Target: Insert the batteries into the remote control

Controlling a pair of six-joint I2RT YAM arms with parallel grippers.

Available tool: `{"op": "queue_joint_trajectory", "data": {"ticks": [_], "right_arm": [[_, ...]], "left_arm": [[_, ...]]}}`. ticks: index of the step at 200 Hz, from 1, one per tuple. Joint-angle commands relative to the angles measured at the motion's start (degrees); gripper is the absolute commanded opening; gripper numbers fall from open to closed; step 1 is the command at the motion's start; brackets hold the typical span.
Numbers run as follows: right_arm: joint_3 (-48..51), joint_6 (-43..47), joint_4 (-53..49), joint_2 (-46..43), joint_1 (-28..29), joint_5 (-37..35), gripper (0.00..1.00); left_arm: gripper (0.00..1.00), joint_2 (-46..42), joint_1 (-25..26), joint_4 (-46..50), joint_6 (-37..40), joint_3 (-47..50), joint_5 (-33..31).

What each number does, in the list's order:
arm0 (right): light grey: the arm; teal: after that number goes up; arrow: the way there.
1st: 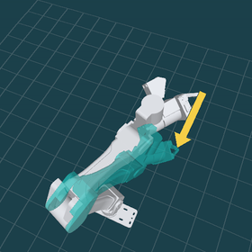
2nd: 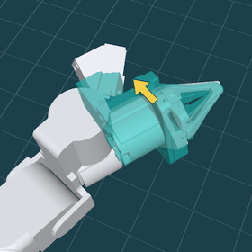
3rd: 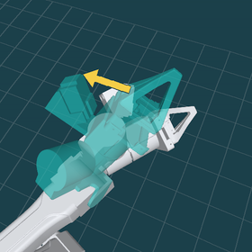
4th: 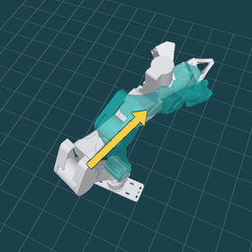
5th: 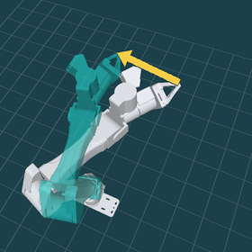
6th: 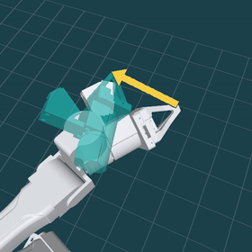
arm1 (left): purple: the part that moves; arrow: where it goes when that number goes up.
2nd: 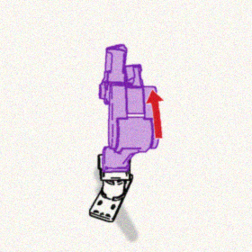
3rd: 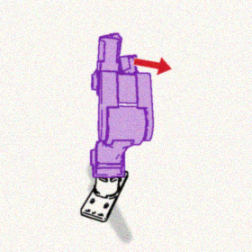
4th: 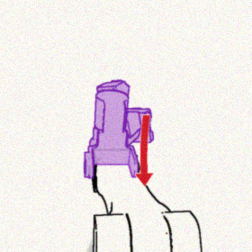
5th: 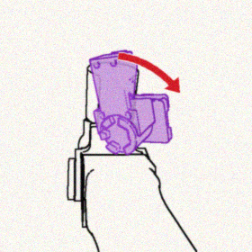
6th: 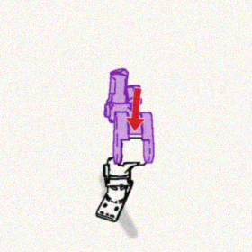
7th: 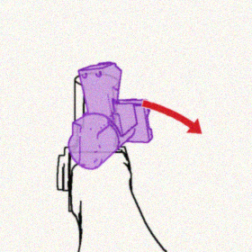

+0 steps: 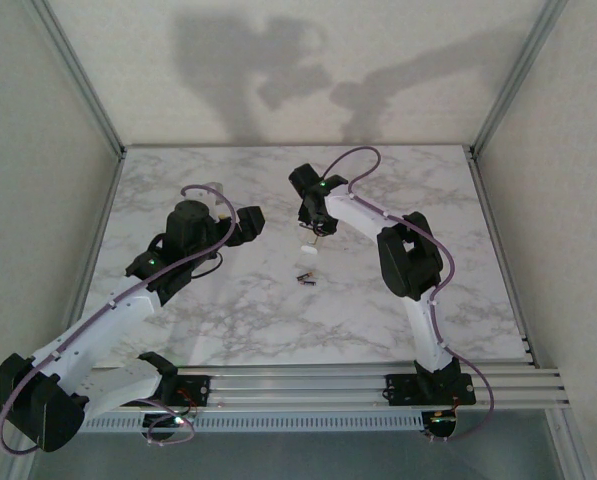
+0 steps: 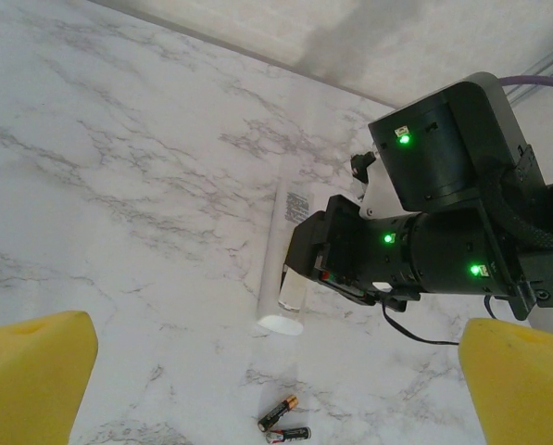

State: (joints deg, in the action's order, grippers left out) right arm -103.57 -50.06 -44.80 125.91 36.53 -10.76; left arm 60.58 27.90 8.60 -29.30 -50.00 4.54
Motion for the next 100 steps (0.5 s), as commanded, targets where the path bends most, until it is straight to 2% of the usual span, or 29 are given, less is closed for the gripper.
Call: {"op": "queue_joint_trajectory", "data": {"ticks": [1,100], "right_arm": [[1.2,0.6,-0.7,1.3,0.5,-1.4,0.26],[2.2,-0.4,-0.5,1.0,1.0,0.5,0.27]], "left_arm": [[0.99,0.0,-0.6,-1.5,0.2,-0.5,0.5],[1.0,0.0,-0.6,-1.7,0.0,-0.5,0.5]]}}
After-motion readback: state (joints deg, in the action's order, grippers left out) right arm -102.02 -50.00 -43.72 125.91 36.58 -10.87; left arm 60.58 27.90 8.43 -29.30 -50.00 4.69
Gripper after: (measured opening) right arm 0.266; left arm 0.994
